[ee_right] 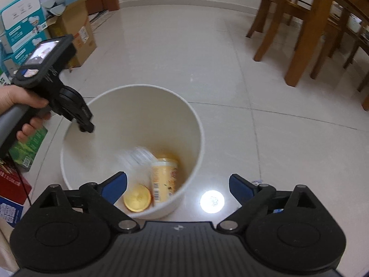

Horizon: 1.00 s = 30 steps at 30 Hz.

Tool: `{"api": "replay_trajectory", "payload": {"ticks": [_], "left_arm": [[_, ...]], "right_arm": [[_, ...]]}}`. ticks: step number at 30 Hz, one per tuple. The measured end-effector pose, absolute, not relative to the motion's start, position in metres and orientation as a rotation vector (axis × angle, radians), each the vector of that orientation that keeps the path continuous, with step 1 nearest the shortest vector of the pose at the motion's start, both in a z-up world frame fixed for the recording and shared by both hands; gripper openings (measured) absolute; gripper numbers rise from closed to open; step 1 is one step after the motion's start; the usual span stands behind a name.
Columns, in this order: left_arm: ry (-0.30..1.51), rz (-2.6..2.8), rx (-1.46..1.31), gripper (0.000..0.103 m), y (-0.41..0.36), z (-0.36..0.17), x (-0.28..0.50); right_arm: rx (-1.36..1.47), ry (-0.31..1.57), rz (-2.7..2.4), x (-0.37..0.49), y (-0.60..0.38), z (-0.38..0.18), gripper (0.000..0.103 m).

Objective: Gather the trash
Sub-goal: 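Carry the plastic bag over the bin and release it, then grasp the white crumpled tissue with the right gripper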

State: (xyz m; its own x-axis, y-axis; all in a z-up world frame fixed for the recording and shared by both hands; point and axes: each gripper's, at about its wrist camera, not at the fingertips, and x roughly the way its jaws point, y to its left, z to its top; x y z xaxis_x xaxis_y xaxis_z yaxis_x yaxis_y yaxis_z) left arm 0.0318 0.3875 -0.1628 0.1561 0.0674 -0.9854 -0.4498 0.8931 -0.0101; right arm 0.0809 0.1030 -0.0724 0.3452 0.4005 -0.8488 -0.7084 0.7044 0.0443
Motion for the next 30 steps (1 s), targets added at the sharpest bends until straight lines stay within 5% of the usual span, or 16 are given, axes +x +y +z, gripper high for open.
{"api": "replay_trajectory", "payload": {"ticks": [5,15,30], "left_arm": [[1.371,0.38,-0.332,0.007,0.387,-0.163,0.032],[1.372,0.383,-0.322,0.008,0.385,-0.163,0.032],[1.372,0.382,-0.324,0.008,0.385,-0.163,0.032]], "right_arm": [[-0.364,0.937,0.742,0.068,0.072,-0.108,0.102],[-0.468,1.156,0.696,0.043,0.056,-0.24,0.1],[-0.377,1.319,0.583,0.043,0.06,-0.351,0.084]]}}
